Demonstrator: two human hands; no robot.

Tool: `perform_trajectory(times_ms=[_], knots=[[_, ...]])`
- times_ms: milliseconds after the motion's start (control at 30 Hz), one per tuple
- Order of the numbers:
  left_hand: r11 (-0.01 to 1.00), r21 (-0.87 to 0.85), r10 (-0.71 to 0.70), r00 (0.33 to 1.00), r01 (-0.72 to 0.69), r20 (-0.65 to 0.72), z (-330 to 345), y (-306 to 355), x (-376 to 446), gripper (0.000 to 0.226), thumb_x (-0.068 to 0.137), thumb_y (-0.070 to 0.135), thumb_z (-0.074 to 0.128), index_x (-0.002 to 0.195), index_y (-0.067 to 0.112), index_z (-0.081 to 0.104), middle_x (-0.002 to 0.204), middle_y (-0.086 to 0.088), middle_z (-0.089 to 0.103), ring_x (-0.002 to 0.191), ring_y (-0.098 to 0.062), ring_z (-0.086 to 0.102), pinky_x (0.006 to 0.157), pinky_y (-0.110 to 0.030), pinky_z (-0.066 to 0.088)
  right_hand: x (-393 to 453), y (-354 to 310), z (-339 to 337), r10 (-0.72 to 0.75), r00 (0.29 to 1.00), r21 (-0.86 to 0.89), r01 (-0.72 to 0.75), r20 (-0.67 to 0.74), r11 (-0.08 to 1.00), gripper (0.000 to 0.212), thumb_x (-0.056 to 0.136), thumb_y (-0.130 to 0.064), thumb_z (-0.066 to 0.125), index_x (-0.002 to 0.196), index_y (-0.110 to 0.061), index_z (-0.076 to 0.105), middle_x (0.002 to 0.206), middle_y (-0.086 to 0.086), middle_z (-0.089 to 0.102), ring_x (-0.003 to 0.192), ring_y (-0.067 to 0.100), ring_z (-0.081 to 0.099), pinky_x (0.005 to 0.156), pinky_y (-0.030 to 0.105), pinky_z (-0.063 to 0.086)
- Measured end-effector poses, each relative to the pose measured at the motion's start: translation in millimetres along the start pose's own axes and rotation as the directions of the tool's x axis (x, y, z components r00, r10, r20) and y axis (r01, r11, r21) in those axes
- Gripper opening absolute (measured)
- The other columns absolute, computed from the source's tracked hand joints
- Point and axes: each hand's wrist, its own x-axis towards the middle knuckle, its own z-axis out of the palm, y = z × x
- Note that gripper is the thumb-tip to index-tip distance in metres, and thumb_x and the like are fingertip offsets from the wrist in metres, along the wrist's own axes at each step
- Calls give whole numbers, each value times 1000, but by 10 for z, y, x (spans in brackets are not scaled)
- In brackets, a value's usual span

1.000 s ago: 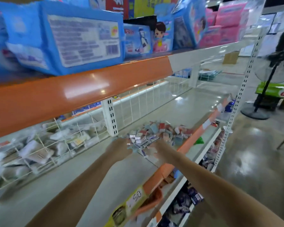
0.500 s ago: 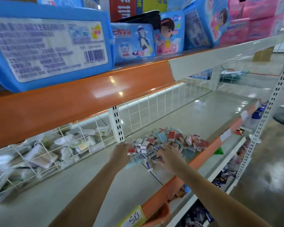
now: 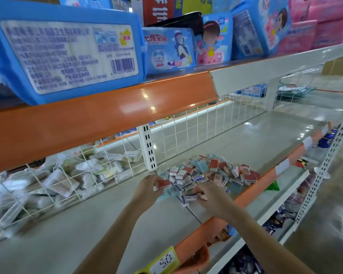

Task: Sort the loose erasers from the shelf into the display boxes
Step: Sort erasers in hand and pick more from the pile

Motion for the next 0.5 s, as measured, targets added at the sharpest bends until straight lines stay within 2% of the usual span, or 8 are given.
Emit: perform_trajectory(times_ms=[67,133,233,267,367,433,500], knots=[[994,-109,-14,1000,16,14,-70,26,-152,19,87,22,60,104,29,62,100,12,57,87,-1,55,68,-9,37,-77,-100,-29,10,1000,161,-6,-23,987,16,90,-17,58,105,-20,61,100,-8,60,87,4,54,74,10,43],[971,-233,-41,999,45,25,-132,56,-323,20,89,23,59,107,30,63,103,14,59,90,2,56,72,-8,40,-151,-221,-60,22,1000,347,-14,-17,938,13,90,-18,58,100,-24,62,99,-7,61,84,2,57,74,12,47],[916,-390,-66,995,89,72,-243,145,-565,18,92,27,57,108,30,65,98,14,64,85,1,60,76,-15,46,-251,-399,-54,58,997,604,-75,47,794,15,89,-16,61,95,-29,63,90,-7,61,81,5,60,71,16,47],[902,-419,-63,993,98,96,-281,186,-630,16,93,27,55,106,30,65,92,13,65,81,-1,61,75,-17,48,-269,-447,-35,82,994,672,-111,74,732,16,88,-14,62,96,-27,64,90,-5,61,83,10,61,74,19,48],[842,-517,-90,986,152,144,-356,291,-771,16,95,23,52,102,20,67,80,2,65,72,-6,62,71,-16,51,-316,-560,30,121,978,889,-203,168,411,19,88,0,58,101,-12,66,89,3,65,83,13,65,83,26,53],[791,-582,-119,981,187,152,-379,332,-846,17,95,19,52,103,15,67,76,-4,64,69,-9,63,71,-19,53,-347,-618,52,102,969,949,-241,224,201,23,88,5,54,105,-5,65,91,9,65,85,16,64,83,28,53],[749,-630,-148,978,206,144,-382,343,-916,15,94,16,53,103,13,64,73,-5,62,67,-12,64,70,-22,55,-375,-647,66,76,962,961,-268,262,68,24,88,4,53,109,-2,63,94,14,62,86,21,62,86,35,54]])
